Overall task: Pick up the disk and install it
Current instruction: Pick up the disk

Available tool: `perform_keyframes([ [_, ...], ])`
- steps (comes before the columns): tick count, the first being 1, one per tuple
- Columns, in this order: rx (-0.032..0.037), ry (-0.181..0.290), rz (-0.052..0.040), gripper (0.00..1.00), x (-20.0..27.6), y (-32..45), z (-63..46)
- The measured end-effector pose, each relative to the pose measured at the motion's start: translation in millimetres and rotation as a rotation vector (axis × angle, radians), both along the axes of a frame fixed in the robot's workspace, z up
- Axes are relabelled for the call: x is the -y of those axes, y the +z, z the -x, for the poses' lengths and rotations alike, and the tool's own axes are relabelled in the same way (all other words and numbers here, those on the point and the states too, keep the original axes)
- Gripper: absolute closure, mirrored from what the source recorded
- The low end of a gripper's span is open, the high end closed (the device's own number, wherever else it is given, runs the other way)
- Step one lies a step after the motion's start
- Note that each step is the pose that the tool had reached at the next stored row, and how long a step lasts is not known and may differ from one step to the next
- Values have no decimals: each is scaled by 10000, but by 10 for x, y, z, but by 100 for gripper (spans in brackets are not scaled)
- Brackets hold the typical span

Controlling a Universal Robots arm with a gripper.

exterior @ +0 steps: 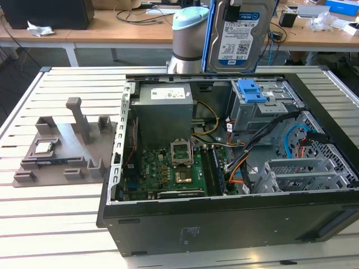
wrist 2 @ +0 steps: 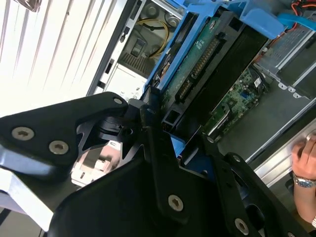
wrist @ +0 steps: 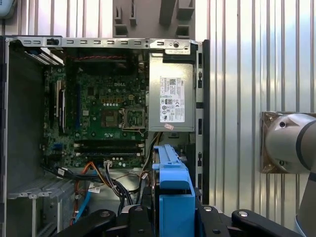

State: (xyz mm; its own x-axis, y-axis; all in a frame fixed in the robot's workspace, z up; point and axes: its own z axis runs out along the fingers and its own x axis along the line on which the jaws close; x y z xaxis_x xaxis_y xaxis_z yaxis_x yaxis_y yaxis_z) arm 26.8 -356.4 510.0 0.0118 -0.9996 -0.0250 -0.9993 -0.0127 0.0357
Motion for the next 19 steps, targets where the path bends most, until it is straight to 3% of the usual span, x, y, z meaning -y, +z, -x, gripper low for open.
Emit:
perform_keyframes([
  [10,0,0,-1,63,91,-29,0],
  [15,0,0,0,63,174,-47,0],
  [17,0,0,-1,63,217,-51,0],
  [18,1,0,-2,63,294,-57,0],
  [19,0,0,-1,63,333,-60,0],
])
